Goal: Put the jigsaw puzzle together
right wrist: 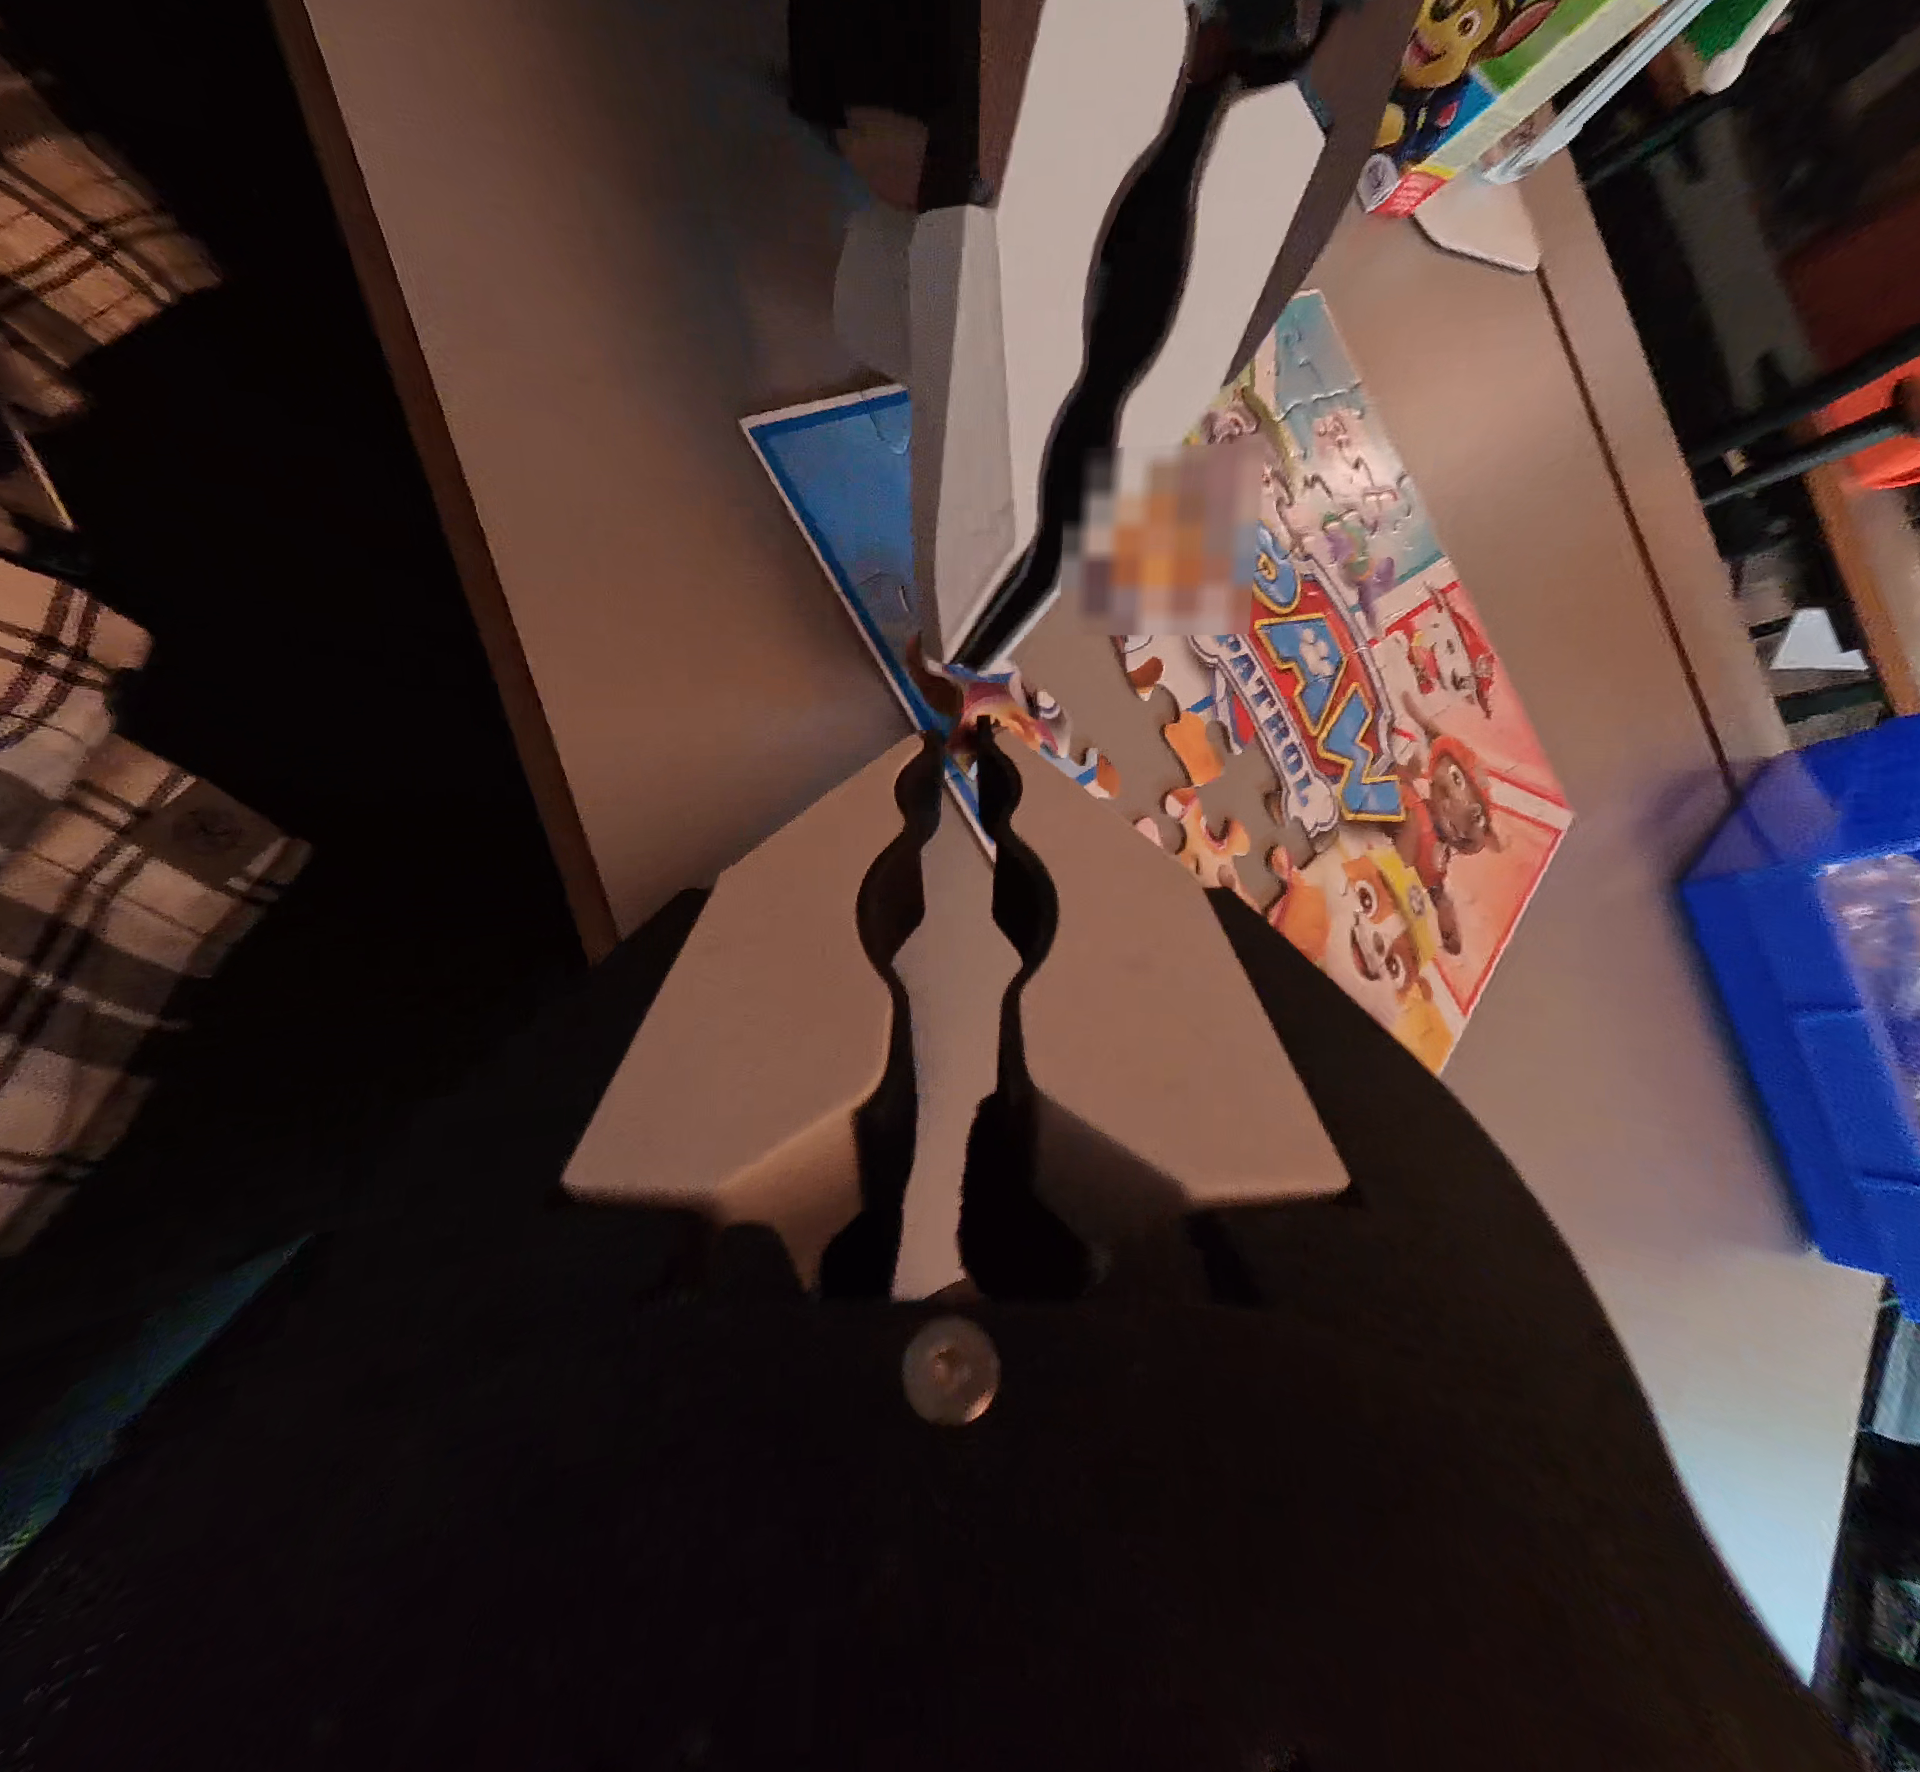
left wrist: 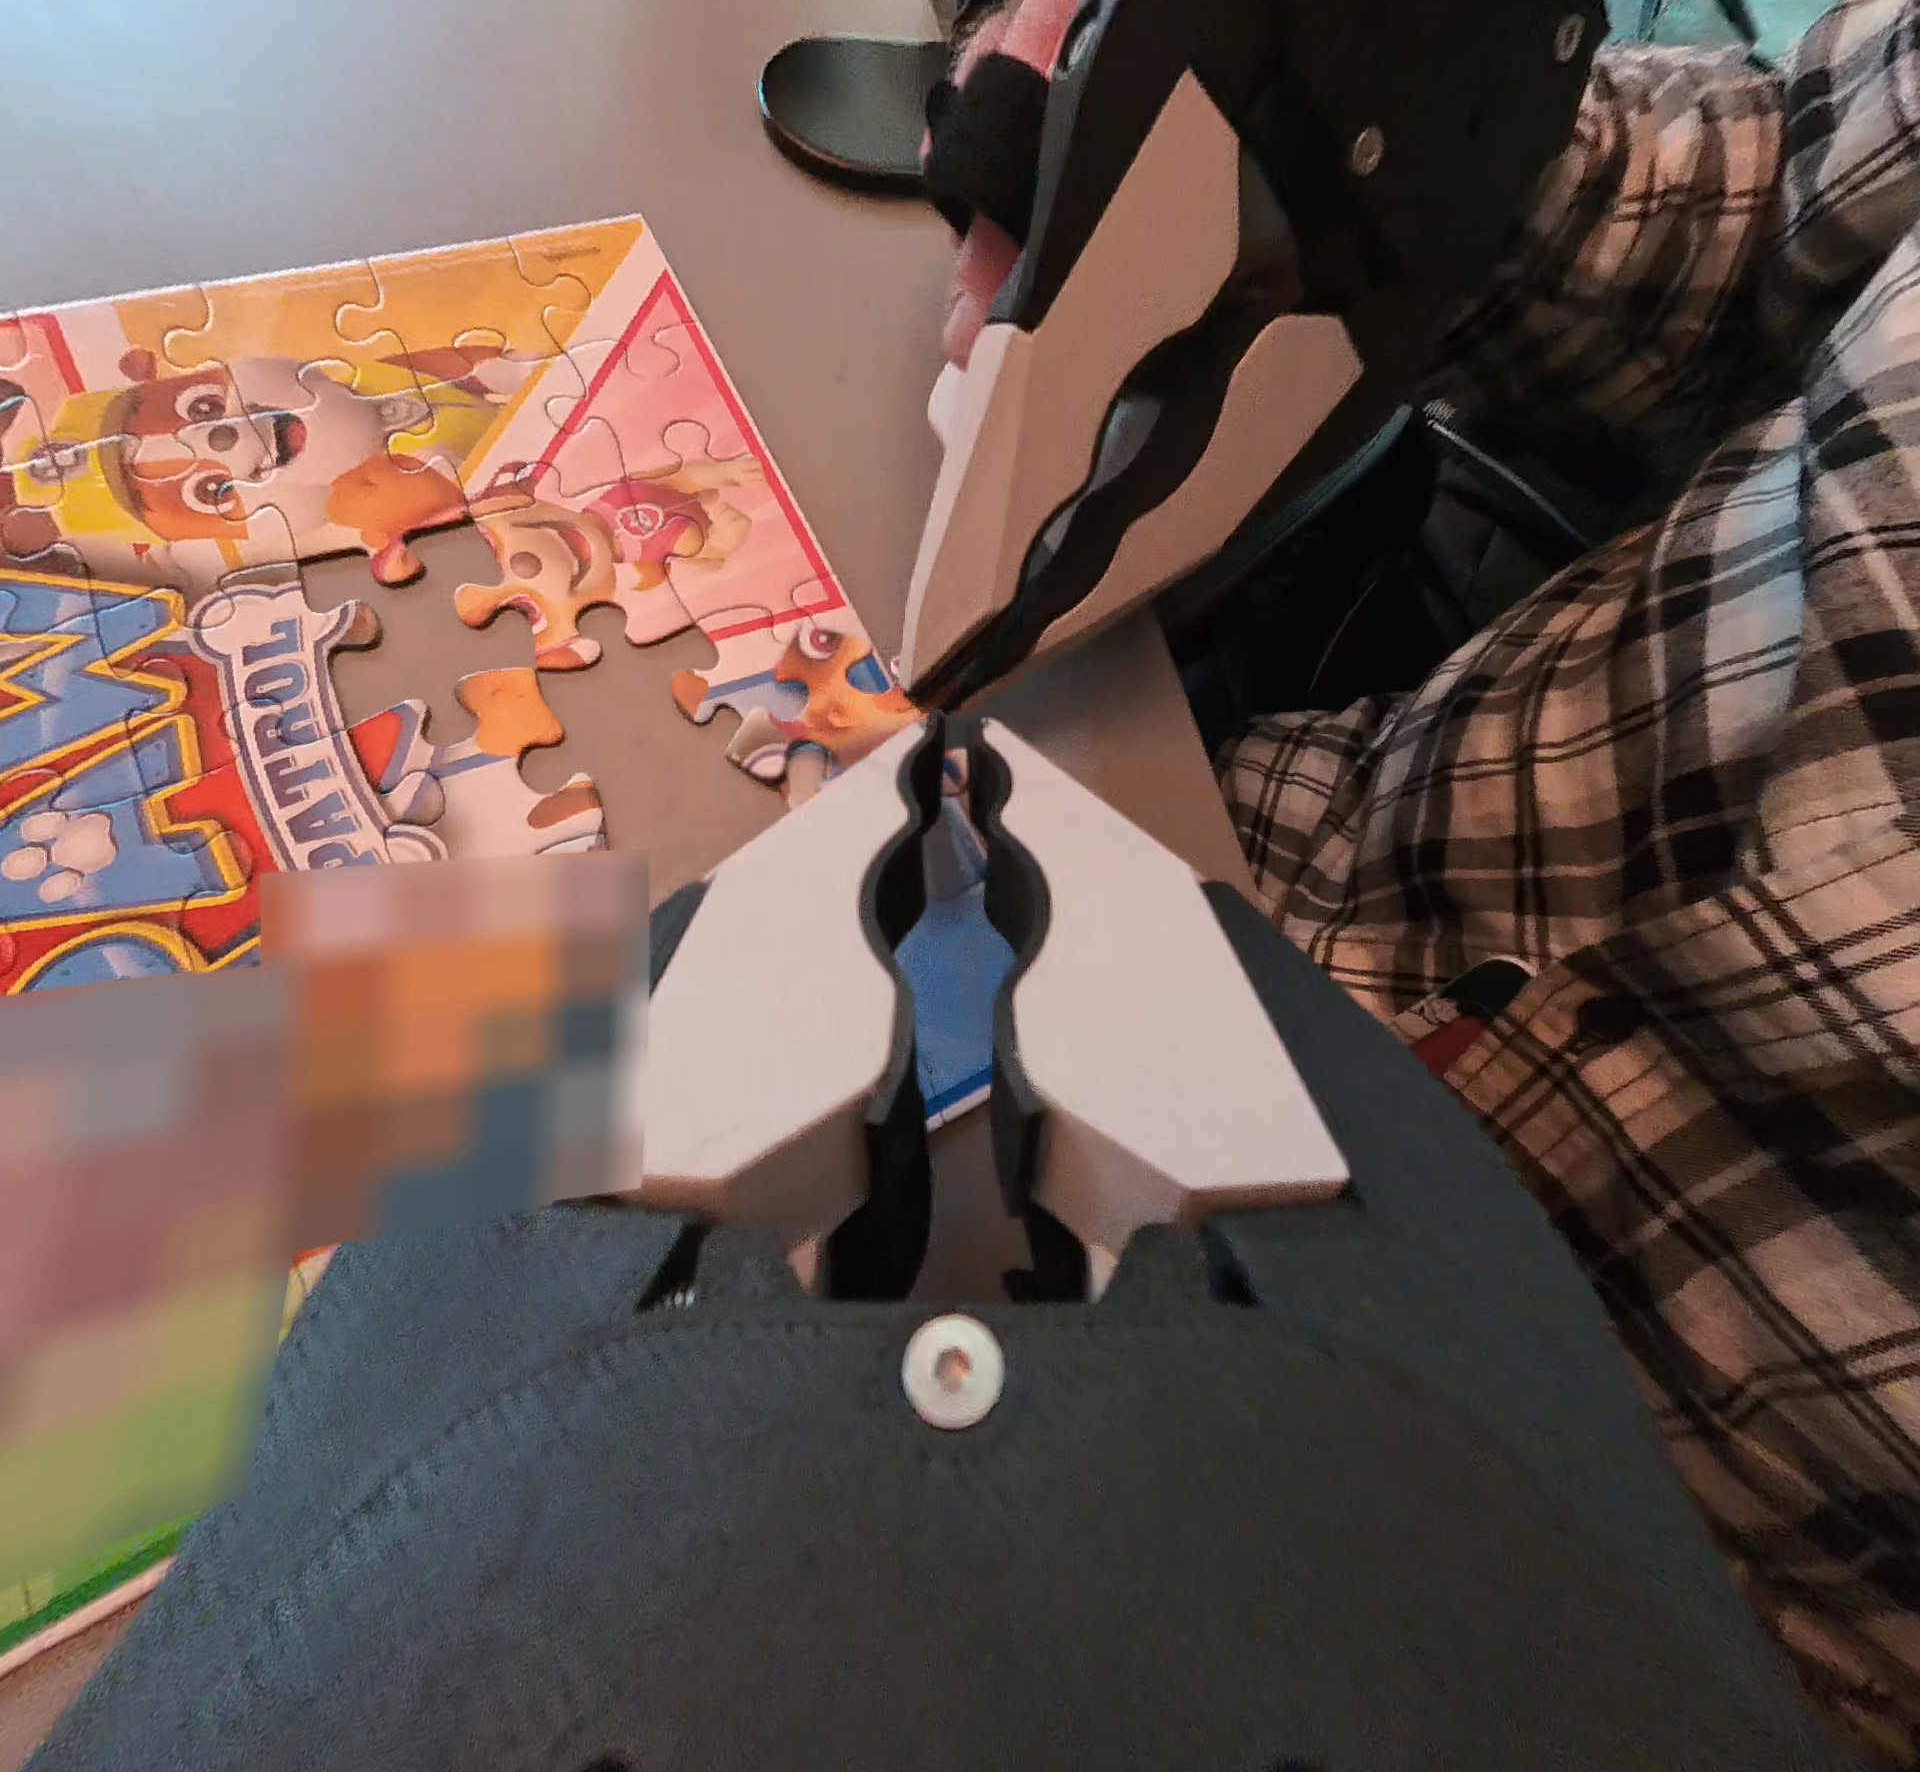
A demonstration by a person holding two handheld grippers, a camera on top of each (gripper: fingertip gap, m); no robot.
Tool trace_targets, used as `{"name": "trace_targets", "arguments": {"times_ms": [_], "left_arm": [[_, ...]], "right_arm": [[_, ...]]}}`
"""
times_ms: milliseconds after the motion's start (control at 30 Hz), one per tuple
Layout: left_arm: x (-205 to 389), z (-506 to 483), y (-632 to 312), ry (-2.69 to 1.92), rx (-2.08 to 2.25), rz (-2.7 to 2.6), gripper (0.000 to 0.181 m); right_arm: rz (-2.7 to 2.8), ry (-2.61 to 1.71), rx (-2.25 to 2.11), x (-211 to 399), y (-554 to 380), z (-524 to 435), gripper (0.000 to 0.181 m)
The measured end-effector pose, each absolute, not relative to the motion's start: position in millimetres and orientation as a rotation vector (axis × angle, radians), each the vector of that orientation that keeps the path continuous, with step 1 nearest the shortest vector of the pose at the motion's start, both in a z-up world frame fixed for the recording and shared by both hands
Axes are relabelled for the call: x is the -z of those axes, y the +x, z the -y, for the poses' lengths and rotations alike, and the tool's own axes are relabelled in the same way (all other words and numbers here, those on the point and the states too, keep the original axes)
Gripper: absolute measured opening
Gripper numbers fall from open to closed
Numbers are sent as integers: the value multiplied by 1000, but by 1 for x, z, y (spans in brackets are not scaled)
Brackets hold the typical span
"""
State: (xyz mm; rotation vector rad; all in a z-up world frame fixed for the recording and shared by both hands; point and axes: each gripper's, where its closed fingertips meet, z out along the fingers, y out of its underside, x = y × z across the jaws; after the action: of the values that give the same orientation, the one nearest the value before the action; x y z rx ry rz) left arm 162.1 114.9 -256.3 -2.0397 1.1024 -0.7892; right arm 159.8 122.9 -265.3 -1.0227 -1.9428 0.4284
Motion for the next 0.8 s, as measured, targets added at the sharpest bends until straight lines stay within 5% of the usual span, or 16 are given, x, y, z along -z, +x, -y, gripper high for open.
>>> {"name": "trace_targets", "arguments": {"times_ms": [433,800], "left_arm": [[237,-143,123,-2037,628,-960,31],[274,-152,107,-2194,468,-990,35]], "right_arm": [[1730,-1047,-182,220,156,-177,0],[1841,-1169,203,263,137,-210,0]]}}
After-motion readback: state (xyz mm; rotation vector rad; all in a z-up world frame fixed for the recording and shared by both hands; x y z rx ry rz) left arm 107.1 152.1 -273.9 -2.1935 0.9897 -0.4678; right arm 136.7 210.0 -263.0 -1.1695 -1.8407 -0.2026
